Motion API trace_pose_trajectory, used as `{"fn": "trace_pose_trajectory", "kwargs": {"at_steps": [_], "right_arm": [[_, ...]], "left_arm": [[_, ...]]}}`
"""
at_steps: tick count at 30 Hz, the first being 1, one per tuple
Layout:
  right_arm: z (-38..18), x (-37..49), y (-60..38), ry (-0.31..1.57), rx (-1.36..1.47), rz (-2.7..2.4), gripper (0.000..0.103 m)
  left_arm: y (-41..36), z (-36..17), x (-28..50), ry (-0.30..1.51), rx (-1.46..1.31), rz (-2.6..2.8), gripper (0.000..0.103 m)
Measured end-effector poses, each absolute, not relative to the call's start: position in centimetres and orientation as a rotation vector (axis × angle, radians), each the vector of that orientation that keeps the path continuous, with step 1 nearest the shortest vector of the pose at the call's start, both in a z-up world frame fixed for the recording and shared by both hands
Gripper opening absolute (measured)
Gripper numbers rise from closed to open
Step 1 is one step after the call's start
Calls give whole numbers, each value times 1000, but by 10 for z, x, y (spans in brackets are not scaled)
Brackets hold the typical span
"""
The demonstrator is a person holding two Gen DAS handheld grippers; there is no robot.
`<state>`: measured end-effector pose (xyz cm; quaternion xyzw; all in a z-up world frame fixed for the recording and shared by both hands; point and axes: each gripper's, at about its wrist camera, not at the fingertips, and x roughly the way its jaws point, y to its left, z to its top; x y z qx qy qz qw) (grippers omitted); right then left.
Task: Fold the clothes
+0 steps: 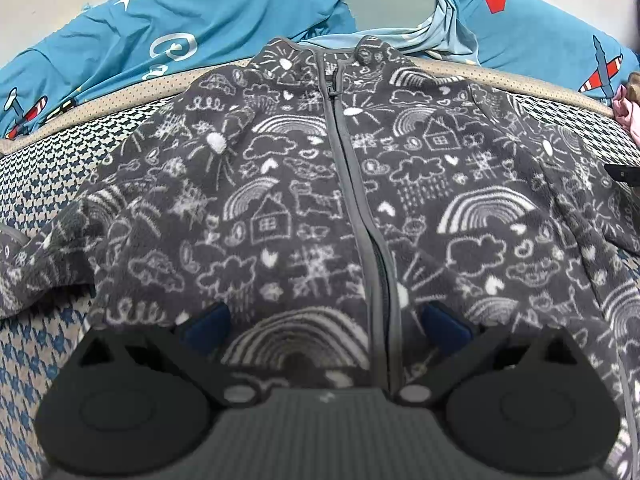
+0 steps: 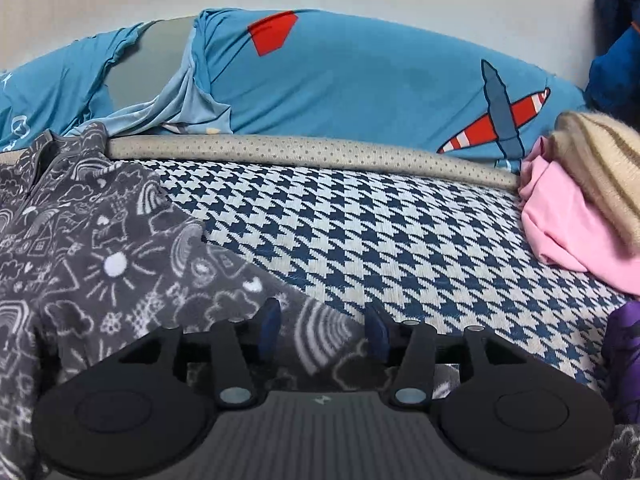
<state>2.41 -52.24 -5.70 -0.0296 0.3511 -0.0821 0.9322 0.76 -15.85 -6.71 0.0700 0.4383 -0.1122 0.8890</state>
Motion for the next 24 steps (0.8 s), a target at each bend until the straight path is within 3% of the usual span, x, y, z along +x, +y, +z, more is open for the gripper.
{"fn": "trace_pose_trajectory", "kwargs": {"at_steps": [1, 3, 6, 12, 24], "right_arm": [[-57, 25, -523, 717, -53, -164, 42], [-57, 26, -524, 715, -46, -164, 21], [-57, 27, -523, 713, -59, -163, 6], [-56, 26, -523, 689, -83, -243, 0], [-44, 24, -530, 687, -5, -360, 0]], "left_arm": [[-158, -67, 8, 911, 146, -233, 103], [-158, -67, 8, 910, 146, -234, 103], [-158, -67, 7, 910, 146, -234, 103], [-158, -67, 7, 910, 147, -235, 103], [-159, -66, 5, 915, 146, -231, 103]]}}
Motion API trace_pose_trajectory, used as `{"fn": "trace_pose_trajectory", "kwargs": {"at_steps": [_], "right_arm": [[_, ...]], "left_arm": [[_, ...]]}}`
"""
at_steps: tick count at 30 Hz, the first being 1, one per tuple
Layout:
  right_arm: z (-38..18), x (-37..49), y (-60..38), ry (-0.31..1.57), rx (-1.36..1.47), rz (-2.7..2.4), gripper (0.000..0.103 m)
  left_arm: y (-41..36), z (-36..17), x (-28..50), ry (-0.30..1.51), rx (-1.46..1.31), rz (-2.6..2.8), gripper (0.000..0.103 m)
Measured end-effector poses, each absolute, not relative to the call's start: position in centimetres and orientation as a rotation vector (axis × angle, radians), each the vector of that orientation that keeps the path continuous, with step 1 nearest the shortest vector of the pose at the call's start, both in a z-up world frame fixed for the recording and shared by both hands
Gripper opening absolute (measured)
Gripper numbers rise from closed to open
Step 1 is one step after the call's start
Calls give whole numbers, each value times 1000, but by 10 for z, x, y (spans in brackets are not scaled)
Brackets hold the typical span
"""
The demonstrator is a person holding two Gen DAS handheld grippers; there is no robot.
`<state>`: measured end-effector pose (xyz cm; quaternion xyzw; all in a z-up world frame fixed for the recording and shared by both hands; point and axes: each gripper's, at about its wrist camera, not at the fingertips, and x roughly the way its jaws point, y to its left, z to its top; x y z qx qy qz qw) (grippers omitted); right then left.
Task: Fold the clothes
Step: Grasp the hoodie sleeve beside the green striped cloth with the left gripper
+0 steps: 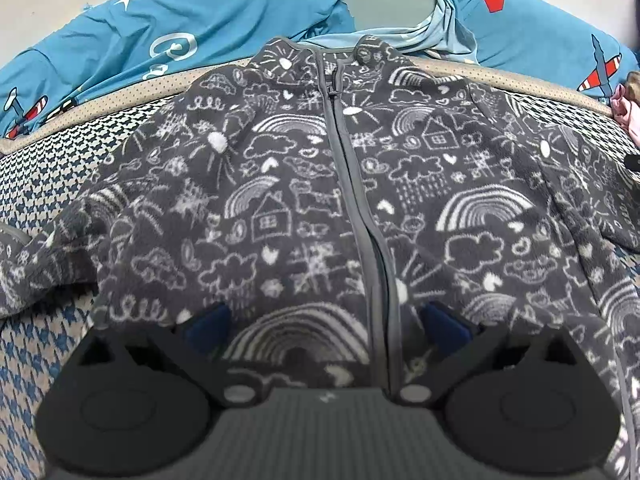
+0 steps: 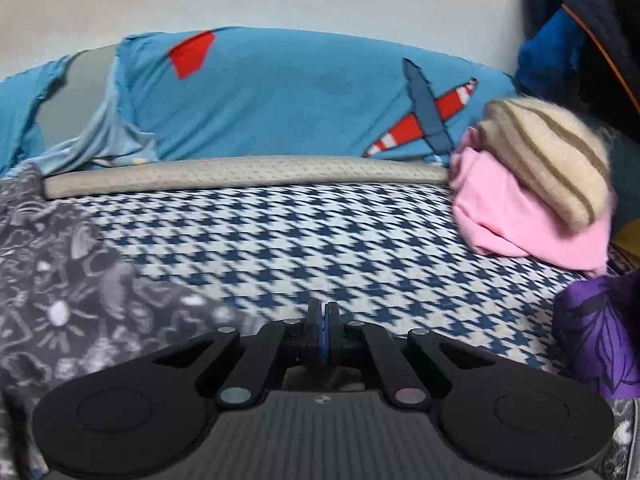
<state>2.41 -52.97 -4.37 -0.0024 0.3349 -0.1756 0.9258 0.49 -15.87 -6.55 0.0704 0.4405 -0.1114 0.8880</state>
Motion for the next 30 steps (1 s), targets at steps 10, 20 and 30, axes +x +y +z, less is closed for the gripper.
{"fn": "trace_pose_trajectory", "kwargs": {"at_steps": [10, 20, 30], "right_arm": [[-25, 18, -480, 681, 84, -215, 19], [-5, 7, -419, 669, 142, -60, 33], [-7, 2, -363, 692, 81, 51, 37]], "left_arm": [[-146, -53, -2, 882, 117, -218, 103], [-97, -28, -2, 833, 43, -114, 103], [-32, -9, -6, 843, -45, 4, 103]]}}
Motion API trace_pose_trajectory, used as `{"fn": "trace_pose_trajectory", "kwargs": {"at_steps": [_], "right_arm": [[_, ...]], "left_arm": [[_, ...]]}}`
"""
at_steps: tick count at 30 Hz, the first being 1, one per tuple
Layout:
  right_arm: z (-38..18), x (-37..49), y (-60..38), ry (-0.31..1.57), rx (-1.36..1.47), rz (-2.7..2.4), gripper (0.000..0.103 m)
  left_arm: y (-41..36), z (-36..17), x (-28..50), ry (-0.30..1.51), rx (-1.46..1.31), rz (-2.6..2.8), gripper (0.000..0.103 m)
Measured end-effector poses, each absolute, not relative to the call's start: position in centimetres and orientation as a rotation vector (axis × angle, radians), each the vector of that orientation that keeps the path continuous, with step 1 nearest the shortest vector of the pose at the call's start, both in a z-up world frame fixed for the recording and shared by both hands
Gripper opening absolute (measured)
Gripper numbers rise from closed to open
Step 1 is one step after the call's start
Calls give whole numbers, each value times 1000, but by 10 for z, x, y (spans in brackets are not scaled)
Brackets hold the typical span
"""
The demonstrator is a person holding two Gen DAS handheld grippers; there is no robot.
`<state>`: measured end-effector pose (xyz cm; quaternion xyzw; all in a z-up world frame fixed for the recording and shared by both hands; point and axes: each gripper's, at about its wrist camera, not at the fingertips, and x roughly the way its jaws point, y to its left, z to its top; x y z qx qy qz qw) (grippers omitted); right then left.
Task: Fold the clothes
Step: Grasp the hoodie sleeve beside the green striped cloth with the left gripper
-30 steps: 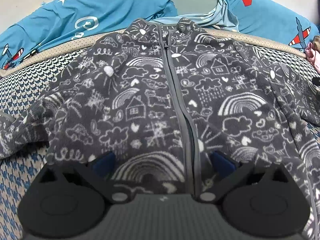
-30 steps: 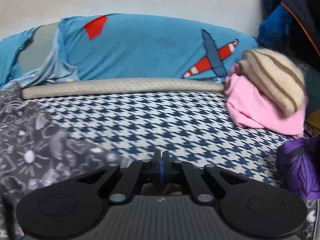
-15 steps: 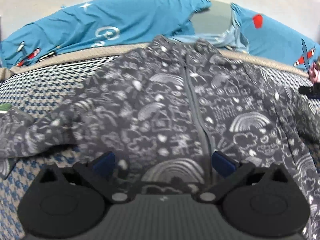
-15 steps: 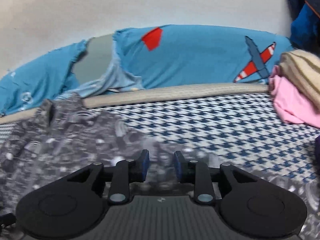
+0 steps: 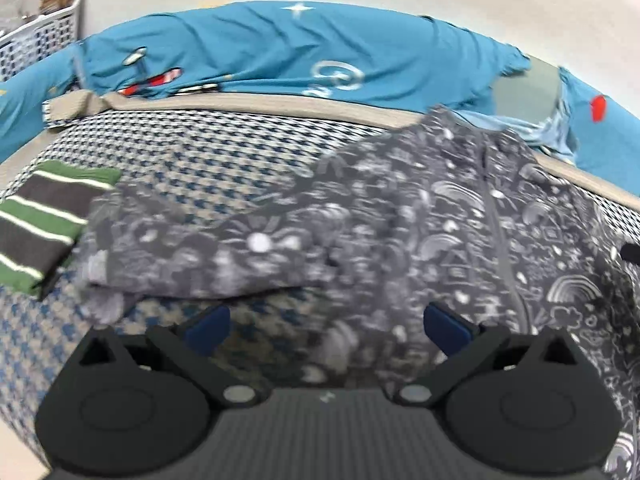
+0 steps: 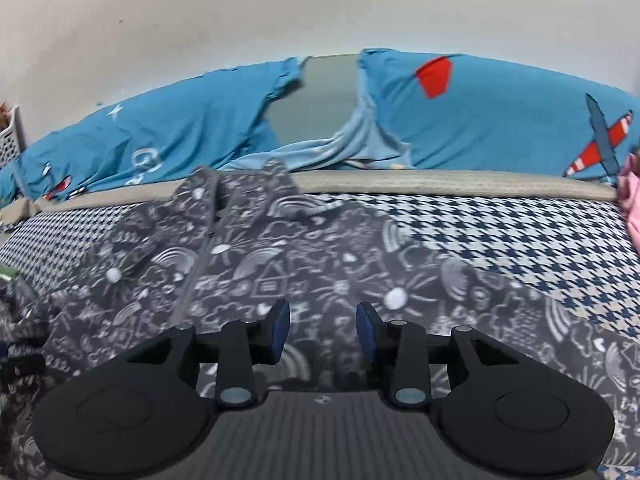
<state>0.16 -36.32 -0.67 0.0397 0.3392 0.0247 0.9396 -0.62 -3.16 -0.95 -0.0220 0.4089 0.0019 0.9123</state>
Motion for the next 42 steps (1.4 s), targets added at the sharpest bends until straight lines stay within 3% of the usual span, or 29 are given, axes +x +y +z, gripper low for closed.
{"fn": "trace_pose_trajectory", "kwargs": {"at_steps": [10, 19, 32, 34, 35, 37, 39, 41, 42], "right_arm": [[-10, 1, -344, 698, 46, 86, 38], [-15, 2, -335, 705, 14, 108, 38], [-23, 7, -323, 730, -28, 134, 38], [-25, 7, -321, 736, -35, 134, 38], [-26, 8, -320, 738, -38, 134, 38], [-27, 8, -319, 740, -42, 136, 38], [-27, 8, -318, 739, -47, 139, 38], [-27, 8, -317, 737, -52, 140, 38], [-27, 8, -317, 735, -56, 141, 38]], "left_arm": [[49, 27, -2, 762, -155, 201, 103], [115, 10, 34, 818, -276, 329, 103], [145, -33, 82, 951, -358, 322, 101], [148, -35, 82, 962, -395, 313, 85], [150, -37, 82, 974, -417, 307, 70], [150, -37, 80, 979, -415, 320, 57], [148, -32, 74, 958, -407, 315, 35], [147, -27, 66, 931, -432, 291, 18], [147, -23, 61, 919, -448, 273, 16]]}}
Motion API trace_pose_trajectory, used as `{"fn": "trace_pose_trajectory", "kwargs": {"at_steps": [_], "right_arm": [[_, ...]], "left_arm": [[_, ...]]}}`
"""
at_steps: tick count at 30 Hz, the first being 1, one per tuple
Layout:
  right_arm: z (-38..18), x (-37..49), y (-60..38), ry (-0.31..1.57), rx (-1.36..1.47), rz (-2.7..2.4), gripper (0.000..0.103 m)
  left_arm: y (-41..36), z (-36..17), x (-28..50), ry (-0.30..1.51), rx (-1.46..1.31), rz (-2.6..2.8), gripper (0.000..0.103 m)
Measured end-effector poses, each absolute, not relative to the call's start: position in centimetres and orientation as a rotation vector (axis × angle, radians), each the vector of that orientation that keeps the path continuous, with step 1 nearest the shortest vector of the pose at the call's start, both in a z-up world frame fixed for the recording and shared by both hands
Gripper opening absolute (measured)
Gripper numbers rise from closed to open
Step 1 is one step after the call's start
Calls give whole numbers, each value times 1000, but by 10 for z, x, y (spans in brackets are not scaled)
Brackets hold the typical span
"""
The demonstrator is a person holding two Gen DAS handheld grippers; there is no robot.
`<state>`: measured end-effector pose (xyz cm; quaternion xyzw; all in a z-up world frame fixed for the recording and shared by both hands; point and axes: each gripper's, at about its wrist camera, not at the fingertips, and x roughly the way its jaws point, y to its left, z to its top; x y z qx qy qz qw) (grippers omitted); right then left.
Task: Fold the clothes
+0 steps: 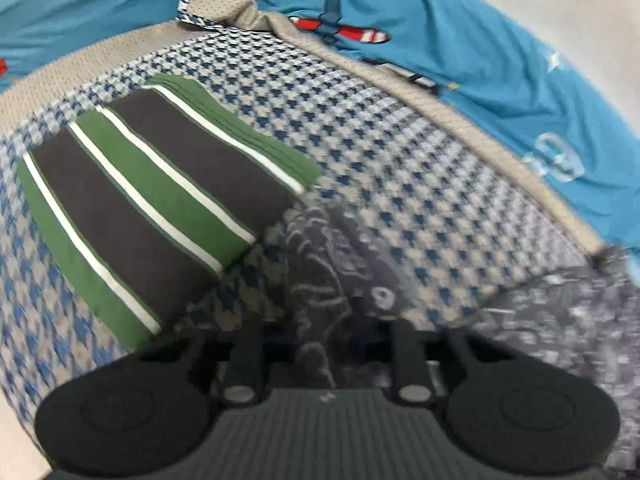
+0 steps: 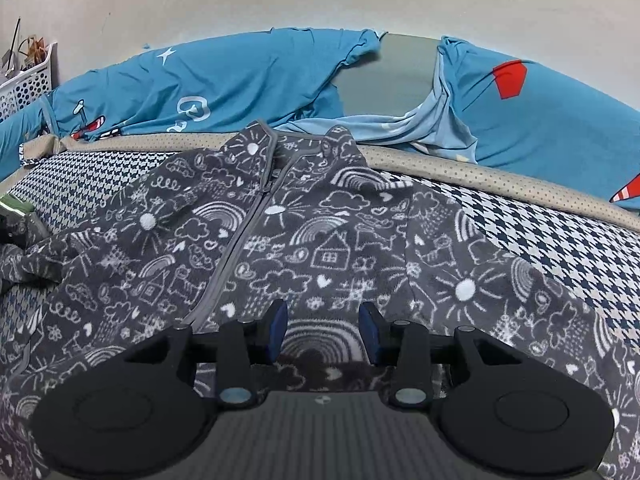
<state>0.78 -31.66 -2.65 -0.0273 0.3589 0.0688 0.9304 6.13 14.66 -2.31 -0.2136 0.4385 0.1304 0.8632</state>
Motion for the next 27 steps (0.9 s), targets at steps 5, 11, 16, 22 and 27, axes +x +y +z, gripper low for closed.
{"fn": "trace_pose_trajectory", "kwargs": {"at_steps": [5, 11, 16, 22, 27], "right_arm": [[-26, 7, -316, 730, -59, 141, 38], [-23, 3, -317, 720, -63, 145, 38], [-24, 0, -321, 724, -61, 140, 38], [-22, -7, -325, 725, -61, 154, 38], [-19, -14, -321, 716, -58, 180, 38]], "left_arm": [[125, -15, 32, 868, -395, 236, 13], [94, -9, -8, 820, -291, 190, 13], [72, -17, -40, 829, -254, 134, 13], [49, -32, -75, 868, -222, 72, 23], [44, -35, -97, 852, -245, 62, 37]]}}
